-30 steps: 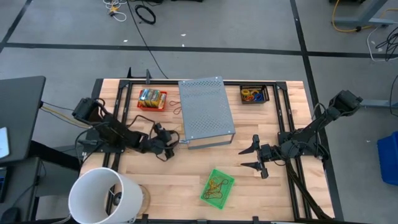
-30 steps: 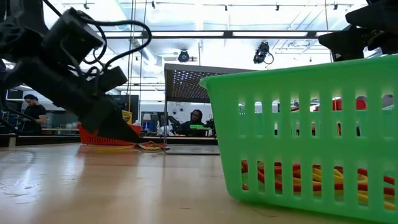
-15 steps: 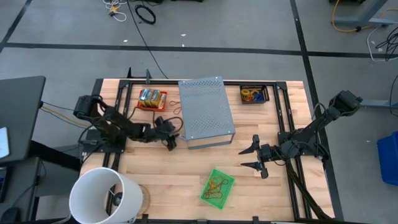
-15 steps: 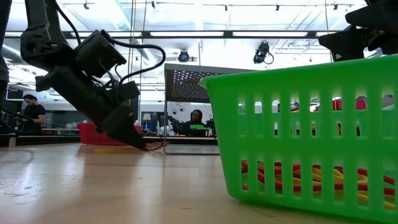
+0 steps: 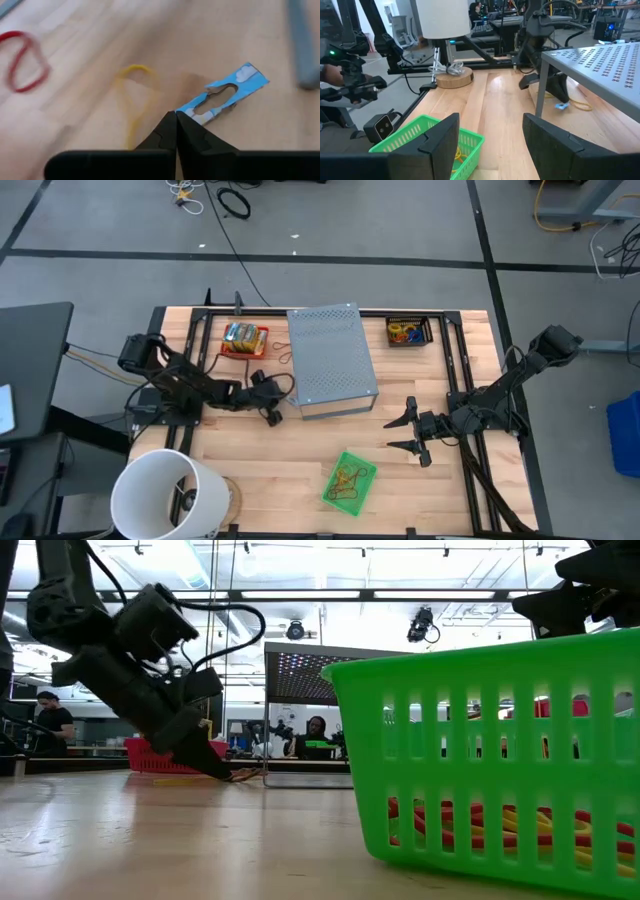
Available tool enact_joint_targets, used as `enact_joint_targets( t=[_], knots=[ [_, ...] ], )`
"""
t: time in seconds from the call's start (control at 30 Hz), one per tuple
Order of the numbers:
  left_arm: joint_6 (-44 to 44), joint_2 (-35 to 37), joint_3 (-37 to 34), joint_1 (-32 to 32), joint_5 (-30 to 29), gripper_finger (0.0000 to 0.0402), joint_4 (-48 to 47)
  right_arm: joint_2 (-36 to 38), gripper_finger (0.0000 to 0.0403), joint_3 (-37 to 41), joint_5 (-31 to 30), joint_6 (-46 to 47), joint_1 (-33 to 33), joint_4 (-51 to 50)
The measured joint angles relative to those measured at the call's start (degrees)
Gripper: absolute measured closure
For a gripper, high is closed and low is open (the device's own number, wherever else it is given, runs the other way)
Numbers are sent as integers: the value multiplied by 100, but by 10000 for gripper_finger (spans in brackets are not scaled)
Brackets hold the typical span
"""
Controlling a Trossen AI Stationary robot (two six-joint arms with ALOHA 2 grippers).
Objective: Pick & Place Office Desk Supplies
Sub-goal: Put the yellow rubber band into the green basket
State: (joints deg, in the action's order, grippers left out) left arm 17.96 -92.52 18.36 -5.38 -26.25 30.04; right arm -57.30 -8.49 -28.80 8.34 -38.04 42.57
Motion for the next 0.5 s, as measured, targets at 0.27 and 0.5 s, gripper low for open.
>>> enact_joint_targets(
  t=[0.27,0.5],
  knots=[
    [168,1,9,-606,109,399,423,0,177,0,0,-2,1,0],
    [192,7,88,-823,-687,399,273,0,177,0,0,-4,0,0]
  ],
)
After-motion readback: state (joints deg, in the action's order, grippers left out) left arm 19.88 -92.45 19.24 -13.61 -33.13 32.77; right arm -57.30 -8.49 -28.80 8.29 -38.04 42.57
